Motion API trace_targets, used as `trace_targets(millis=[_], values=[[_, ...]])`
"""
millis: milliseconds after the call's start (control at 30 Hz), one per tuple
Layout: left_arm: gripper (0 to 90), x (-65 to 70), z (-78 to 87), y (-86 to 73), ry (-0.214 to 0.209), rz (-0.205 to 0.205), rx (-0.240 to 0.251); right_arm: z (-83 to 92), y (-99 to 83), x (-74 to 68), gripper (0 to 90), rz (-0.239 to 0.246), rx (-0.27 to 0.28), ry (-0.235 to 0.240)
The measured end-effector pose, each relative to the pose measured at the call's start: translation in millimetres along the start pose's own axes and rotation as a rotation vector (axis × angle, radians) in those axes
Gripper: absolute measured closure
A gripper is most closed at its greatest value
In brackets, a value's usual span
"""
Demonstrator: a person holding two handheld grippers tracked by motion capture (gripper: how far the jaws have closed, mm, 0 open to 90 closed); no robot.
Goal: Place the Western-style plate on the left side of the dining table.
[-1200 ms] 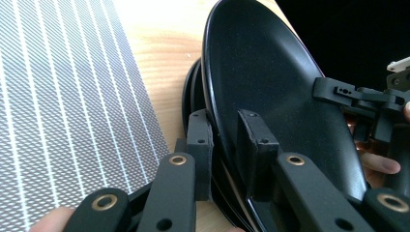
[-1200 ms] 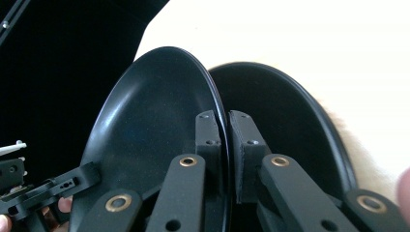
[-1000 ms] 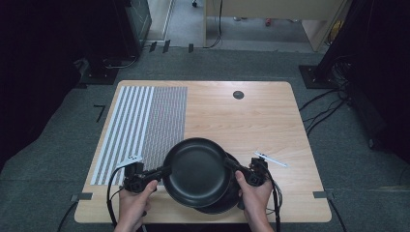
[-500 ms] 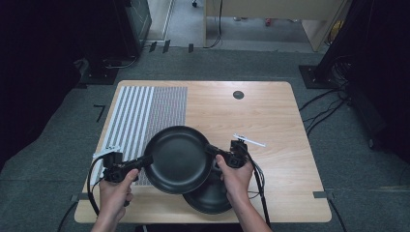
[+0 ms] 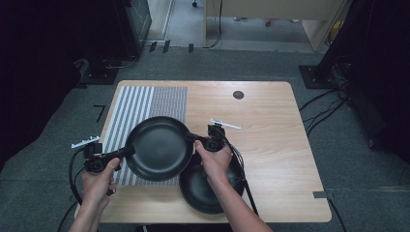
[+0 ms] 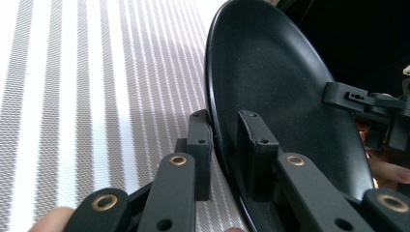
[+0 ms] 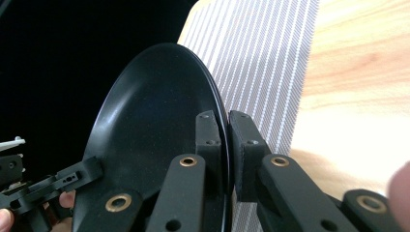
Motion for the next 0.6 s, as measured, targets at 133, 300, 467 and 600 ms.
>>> trace_targets(millis=[133,300,467,600], values=[[77.3,-13.0,-2.8,6.0,0.008,0.019,0.001,-15.4,4.4,-1.8,84.5,0.006,-0.014,-0.008],[77.6,-25.3,-6.9,12.3,0.016,0.035,-0.002,-34.5,8.8,0.3,84.5,-0.004,-0.031,-0.010],[77.9,-38.2,-14.1,21.8,0.034,0.051,-0.004,-52.4,13.6,5.0,84.3,-0.024,-0.040,-0.010],[77.9,-50.4,-21.3,30.9,0.053,0.063,-0.011,-65.6,18.1,8.3,84.3,-0.033,-0.044,-0.016]])
Point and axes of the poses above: each handheld gripper's, and its own axes: z roughly backward along the jaws, y roughly out of its top, x roughly to its right, the point moved 10 cm from there along -z, roughly forward along the jaws, and after that the axes turned 5 degrees about y, right-handed, at the moved point
